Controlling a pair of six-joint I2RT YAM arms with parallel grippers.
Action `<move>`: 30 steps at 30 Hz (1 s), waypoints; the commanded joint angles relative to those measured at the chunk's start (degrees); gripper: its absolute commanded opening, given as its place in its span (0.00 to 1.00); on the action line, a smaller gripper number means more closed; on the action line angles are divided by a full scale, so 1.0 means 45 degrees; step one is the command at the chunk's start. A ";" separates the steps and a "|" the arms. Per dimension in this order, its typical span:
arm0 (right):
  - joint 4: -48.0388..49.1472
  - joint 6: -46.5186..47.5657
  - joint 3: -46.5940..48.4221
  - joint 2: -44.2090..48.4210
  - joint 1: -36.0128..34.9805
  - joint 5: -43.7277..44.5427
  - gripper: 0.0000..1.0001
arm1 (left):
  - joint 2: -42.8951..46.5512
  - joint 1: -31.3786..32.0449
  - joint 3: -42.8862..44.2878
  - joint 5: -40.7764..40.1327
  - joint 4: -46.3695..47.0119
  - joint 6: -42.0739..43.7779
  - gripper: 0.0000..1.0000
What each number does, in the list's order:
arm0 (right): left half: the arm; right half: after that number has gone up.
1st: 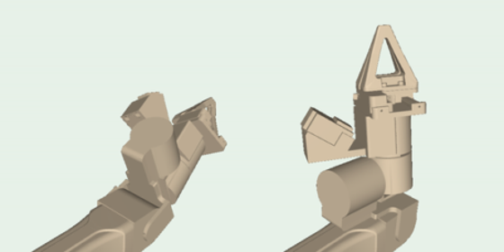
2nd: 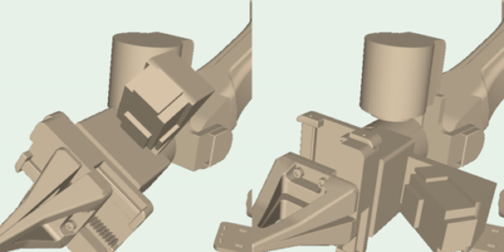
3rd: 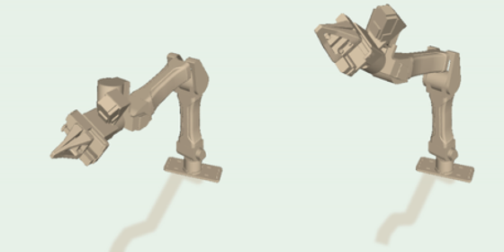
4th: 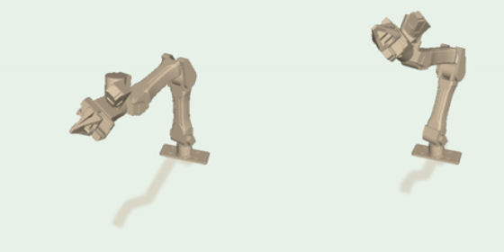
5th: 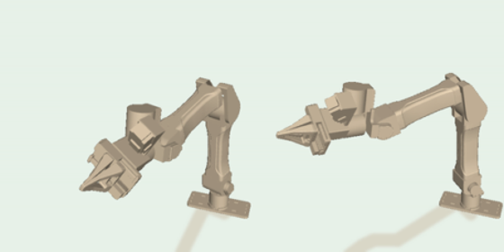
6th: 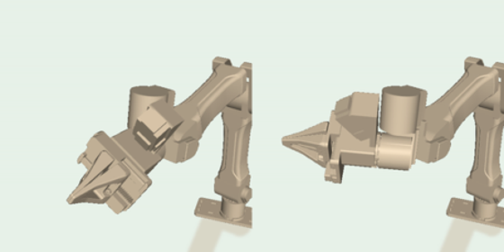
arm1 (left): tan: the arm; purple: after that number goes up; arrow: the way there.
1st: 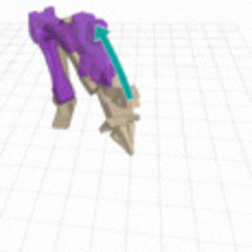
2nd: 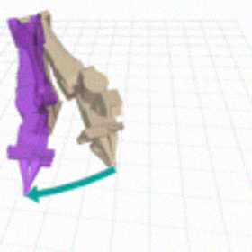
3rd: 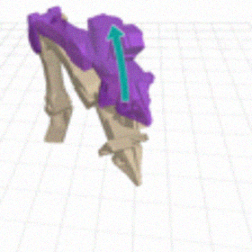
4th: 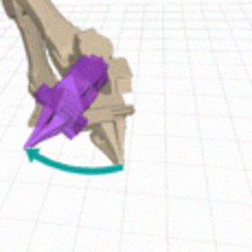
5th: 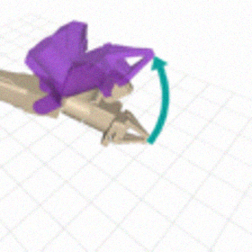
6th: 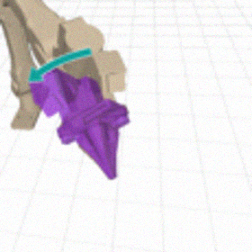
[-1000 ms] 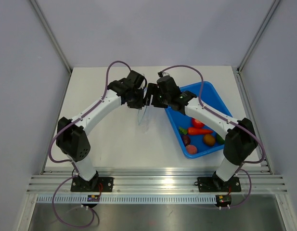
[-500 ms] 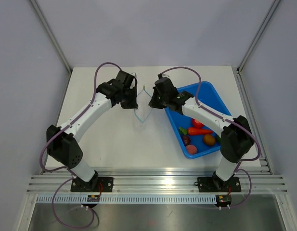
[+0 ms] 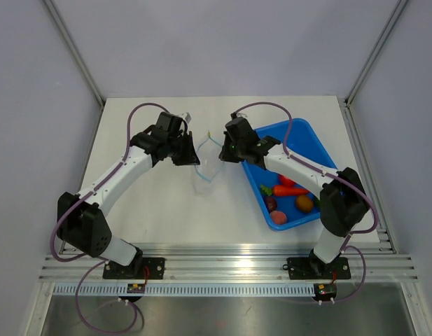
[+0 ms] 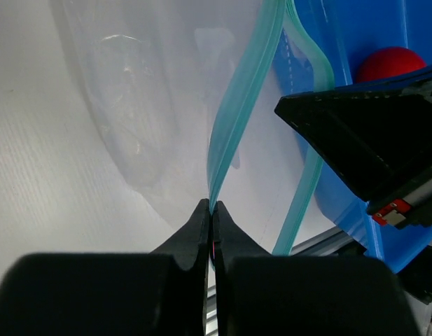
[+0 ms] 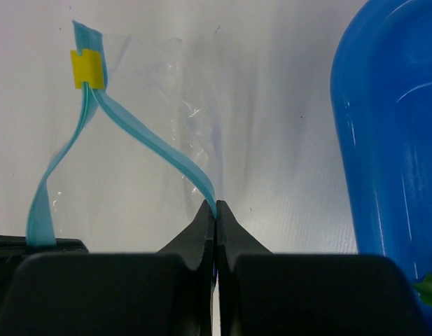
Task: Place the food in the zip-top bag and seal the zipper
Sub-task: Open the zipper of the food storage bag.
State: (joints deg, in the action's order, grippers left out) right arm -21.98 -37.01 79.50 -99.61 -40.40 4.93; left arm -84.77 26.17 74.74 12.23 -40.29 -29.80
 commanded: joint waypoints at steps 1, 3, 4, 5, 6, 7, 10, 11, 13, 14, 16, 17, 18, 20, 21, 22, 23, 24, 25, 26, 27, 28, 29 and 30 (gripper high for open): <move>0.0567 -0.0309 -0.0148 0.0300 -0.0084 -0.0158 0.00 | 0.0420 0.0004 -0.0495 0.0603 0.1706 -0.0603 0.00; 0.0626 -0.0368 -0.0226 0.0281 -0.0084 -0.0158 0.00 | 0.0440 0.0004 -0.0515 0.0564 0.1708 -0.0662 0.00; 0.0568 -0.0330 -0.0226 0.0261 -0.0084 -0.0042 0.00 | 0.0459 0.0004 -0.0515 0.0583 0.1708 -0.0663 0.00; 0.0413 -0.0291 -0.0188 0.0165 -0.0084 0.0095 0.00 | 0.0498 0.0004 -0.0496 0.0622 0.1669 -0.0643 0.00; 0.0353 -0.0251 -0.0168 0.0106 -0.0045 0.0289 0.00 | 0.0576 0.0004 -0.0438 0.0642 0.1630 -0.0604 0.00; 0.0217 -0.0174 -0.0168 -0.0011 -0.0026 0.0388 0.00 | 0.0635 0.0004 -0.0379 0.0700 0.1494 -0.0546 0.00; 0.0021 -0.0037 -0.0148 -0.0129 0.0170 0.0642 0.00 | 0.0733 -0.0015 -0.0086 0.0661 0.1027 -0.0409 0.00; -0.0095 0.0215 -0.0109 -0.0091 0.0208 0.0701 0.00 | 0.0713 -0.0016 0.0011 0.0603 0.0908 -0.0351 0.00; -0.0233 0.0451 -0.0070 0.0123 0.0170 0.0877 0.02 | 0.0364 0.0004 0.0516 0.0603 0.0326 -0.0272 0.00; -0.0330 0.0587 -0.0031 0.0241 0.0170 0.0916 0.21 | 0.0168 0.0023 0.0733 0.0409 0.0070 -0.0233 0.00; -0.0467 0.0764 0.0008 0.0571 0.0150 0.1072 0.37 | -0.0319 0.0257 0.1337 -0.0097 -0.0553 -0.0058 0.00; -0.0603 0.0881 0.0047 0.0670 0.0150 0.1131 0.41 | -0.0457 0.0374 0.1553 -0.0564 -0.0751 0.0020 0.00; -0.0682 0.0920 0.0047 0.0768 0.0170 0.1093 0.50 | -0.0613 0.0530 0.1710 -0.0646 -0.0908 0.0060 0.00; -0.0780 0.1038 0.0028 0.1100 0.0131 0.0956 0.57 | -0.1063 0.0686 0.2138 -0.0919 -0.1279 0.0099 0.00; -0.0819 0.1057 -0.0011 0.1217 0.0131 0.0781 0.60 | -0.1199 0.0746 0.2276 -0.1056 -0.1416 0.0157 0.00; -0.0819 0.1000 -0.0050 0.1470 0.0111 0.0722 0.60 | -0.1317 0.0804 0.2394 -0.1231 -0.1649 0.0216 0.00; -0.0877 0.0999 -0.0147 0.1646 0.0072 0.0721 0.61 | -0.1569 0.0921 0.2627 -0.1562 -0.1806 0.0236 0.00; -0.0859 0.0999 -0.0245 0.1841 0.0053 0.0740 0.61 | -0.1649 0.0941 0.2707 -0.1681 -0.1904 0.0275 0.00; -0.0858 0.0902 -0.0342 0.2211 0.0072 0.0760 0.62 | -0.1727 0.0961 0.2766 -0.1798 -0.2041 0.0294 0.00; -0.0878 0.0901 -0.0459 0.2388 0.0072 0.0780 0.62 | -0.1844 0.1000 0.2805 -0.1935 -0.2061 0.0333 0.00; -0.0936 0.0901 -0.0519 0.2525 0.0053 0.0838 0.63 | -0.1903 0.1039 0.2825 -0.2014 -0.2120 0.0392 0.00; -0.1072 0.0901 -0.0577 0.2798 0.0072 0.0858 0.66 | -0.1981 0.1078 0.2863 -0.2169 -0.2159 0.0412 0.00; -0.1131 0.0901 -0.0617 0.2916 0.0072 0.0897 0.66 | -0.2059 0.1194 0.2941 -0.2267 -0.2237 0.0412 0.00; -0.1190 0.0921 -0.0636 0.3072 0.0053 0.0955 0.67 | -0.2234 0.1253 0.3039 -0.2307 -0.2276 0.0450 0.00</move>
State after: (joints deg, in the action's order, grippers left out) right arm -26.52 -33.41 77.12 -89.60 -40.01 7.81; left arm -93.82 31.07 84.93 5.04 -49.25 -29.15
